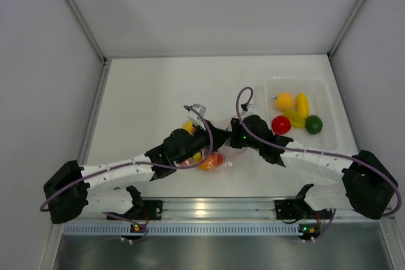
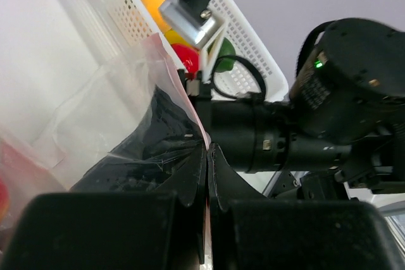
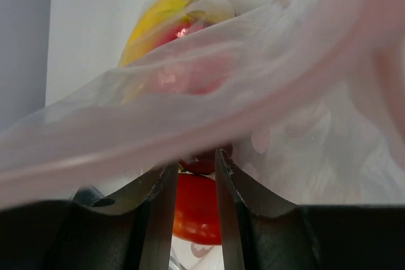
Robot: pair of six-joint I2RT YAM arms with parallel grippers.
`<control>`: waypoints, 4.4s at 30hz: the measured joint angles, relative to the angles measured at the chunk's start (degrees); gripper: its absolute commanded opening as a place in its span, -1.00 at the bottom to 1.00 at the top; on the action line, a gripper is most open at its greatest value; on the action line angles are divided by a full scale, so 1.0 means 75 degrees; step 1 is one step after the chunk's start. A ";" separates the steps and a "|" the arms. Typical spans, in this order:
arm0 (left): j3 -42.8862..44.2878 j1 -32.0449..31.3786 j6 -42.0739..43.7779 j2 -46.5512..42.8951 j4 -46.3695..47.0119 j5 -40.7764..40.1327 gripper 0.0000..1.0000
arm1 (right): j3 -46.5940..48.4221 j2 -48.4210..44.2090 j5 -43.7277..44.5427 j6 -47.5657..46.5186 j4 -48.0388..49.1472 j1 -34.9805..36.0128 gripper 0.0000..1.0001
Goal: Open the zip-top bag and remove the fake food
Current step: Pick up the fake fruit from the zipper food storage bag.
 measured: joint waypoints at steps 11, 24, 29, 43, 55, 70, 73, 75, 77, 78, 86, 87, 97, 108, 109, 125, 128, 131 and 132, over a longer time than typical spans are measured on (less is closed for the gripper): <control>-0.0003 0.0000 -0.0009 -0.0420 0.0000 0.0213 -1.00 | -0.0085 0.0647 0.0373 0.0460 0.0918 0.0385 -0.34; -0.0090 0.0003 -0.0003 -0.0801 0.0006 0.0396 -1.00 | -0.0245 0.1212 0.0265 0.0726 0.1856 0.0545 -0.24; -0.0286 0.0000 -0.0006 -0.0915 0.0000 0.0239 -1.00 | -0.0242 0.1556 0.0251 0.0702 0.1973 0.0752 -0.23; -0.0364 0.0000 0.0166 -0.1023 0.0064 0.0111 -1.00 | -0.0169 0.2040 0.0207 0.0554 0.3628 0.1008 -0.27; -0.0370 0.0154 0.0350 -0.0889 -0.0038 0.0012 -1.00 | 0.0152 0.3107 0.0758 -0.0035 0.4520 0.1014 -0.12; -0.0370 0.0283 0.0659 -0.0635 -0.0201 -0.0219 -1.00 | 0.0487 0.3891 0.0589 -0.0323 0.5082 0.1014 0.11; -0.0370 0.0286 0.0737 -0.0629 -0.0201 -0.0207 -1.00 | 0.0487 0.3966 0.0358 -0.0262 0.5295 0.1014 0.00; -0.0370 0.0286 0.0772 -0.0627 -0.0201 -0.0201 -1.00 | 0.0487 0.4025 0.0201 -0.0181 0.5447 0.1017 0.01; -0.0370 0.0286 0.0801 -0.0615 -0.0204 -0.0207 -1.00 | 0.0501 0.4097 0.0087 -0.0108 0.5572 0.1017 0.04; -0.0370 0.0291 0.0825 -0.0606 -0.0219 -0.0236 -1.00 | 0.0562 0.4159 0.0041 -0.0070 0.5569 0.1017 0.04; -0.0373 0.0411 0.1003 -0.0583 -0.0280 -0.0440 -1.00 | 0.0941 0.4334 -0.0166 -0.0119 0.5158 0.1017 -0.03; -0.0373 0.0411 0.1005 -0.0583 -0.0300 -0.0446 -1.00 | 0.0944 0.4299 -0.0227 -0.0181 0.4980 0.1020 -0.03; -0.0667 0.0326 0.1005 -0.0688 -0.0230 -0.0504 -1.00 | 0.0976 0.4007 -0.1227 -0.0918 0.3646 0.1148 0.07; -0.0729 0.0312 0.1084 -0.0737 -0.0230 -0.0493 -1.00 | 0.0994 0.4028 -0.1763 -0.1093 0.3637 0.1244 0.14; -0.0731 0.0312 0.1099 -0.0743 -0.0227 -0.0490 -1.00 | 0.0994 0.4028 -0.1877 -0.1090 0.3646 0.1244 0.16; -0.0764 0.0294 0.1195 -0.0708 -0.0198 -0.0688 -1.00 | 0.1064 0.4234 -0.1606 -0.1309 0.3902 0.1419 -0.02; -0.0504 0.0315 0.1218 -0.0530 -0.0353 -0.0726 -1.00 | 0.1052 0.4141 -0.0845 -0.1236 0.3856 0.1416 -0.04; -0.0239 0.0493 0.1247 -0.0358 -0.0592 -0.0332 -1.00 | 0.0953 0.3931 0.0099 -0.1055 0.3579 0.1416 -0.05; -0.0134 0.0600 0.1256 -0.0291 -0.0650 -0.0090 -1.00 | 0.0924 0.3856 0.0402 -0.0994 0.3483 0.1416 -0.05</control>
